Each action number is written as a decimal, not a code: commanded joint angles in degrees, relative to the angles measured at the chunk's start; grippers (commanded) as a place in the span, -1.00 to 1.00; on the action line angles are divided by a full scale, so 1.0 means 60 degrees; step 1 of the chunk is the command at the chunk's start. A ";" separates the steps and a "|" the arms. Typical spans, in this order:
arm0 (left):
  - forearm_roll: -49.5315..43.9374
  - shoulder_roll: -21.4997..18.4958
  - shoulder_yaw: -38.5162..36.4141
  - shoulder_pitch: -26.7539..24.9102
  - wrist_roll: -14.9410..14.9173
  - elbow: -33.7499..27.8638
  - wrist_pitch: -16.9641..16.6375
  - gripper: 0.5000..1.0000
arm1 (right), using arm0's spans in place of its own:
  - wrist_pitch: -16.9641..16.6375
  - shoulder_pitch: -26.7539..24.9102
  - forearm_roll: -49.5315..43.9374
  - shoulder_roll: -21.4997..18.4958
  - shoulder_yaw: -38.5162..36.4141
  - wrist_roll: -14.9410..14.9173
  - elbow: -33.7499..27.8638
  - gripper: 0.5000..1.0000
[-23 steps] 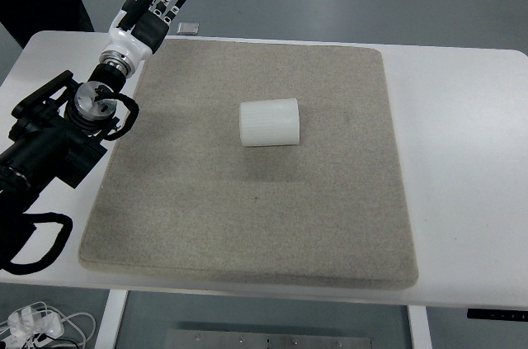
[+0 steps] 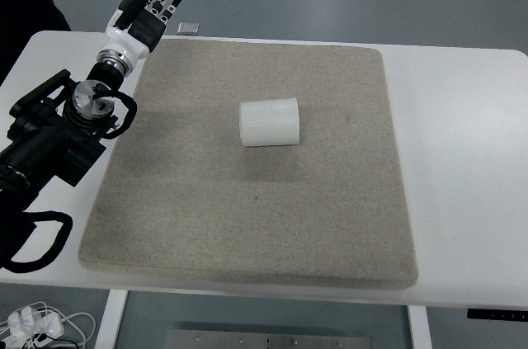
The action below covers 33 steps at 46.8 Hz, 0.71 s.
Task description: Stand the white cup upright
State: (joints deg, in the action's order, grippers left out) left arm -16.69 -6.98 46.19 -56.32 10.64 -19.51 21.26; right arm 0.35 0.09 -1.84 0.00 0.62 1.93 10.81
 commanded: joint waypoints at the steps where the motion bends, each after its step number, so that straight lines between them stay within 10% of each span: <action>1: 0.0101 0.0007 -0.0038 0.0012 0.0000 0.0000 0.0089 1.00 | 0.0000 0.0000 0.0000 0.0000 0.0000 0.0001 0.0000 0.81; 33: 0.3175 -0.0169 -0.3553 -0.1907 -0.0059 -0.0424 0.0573 1.00 | 0.0000 0.0000 0.0000 0.0000 0.0000 0.0001 0.0000 0.81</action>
State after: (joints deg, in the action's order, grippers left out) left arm -2.16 -8.18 25.59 -67.46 10.05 -20.62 24.31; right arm 0.35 0.09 -1.85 0.00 0.61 1.92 10.81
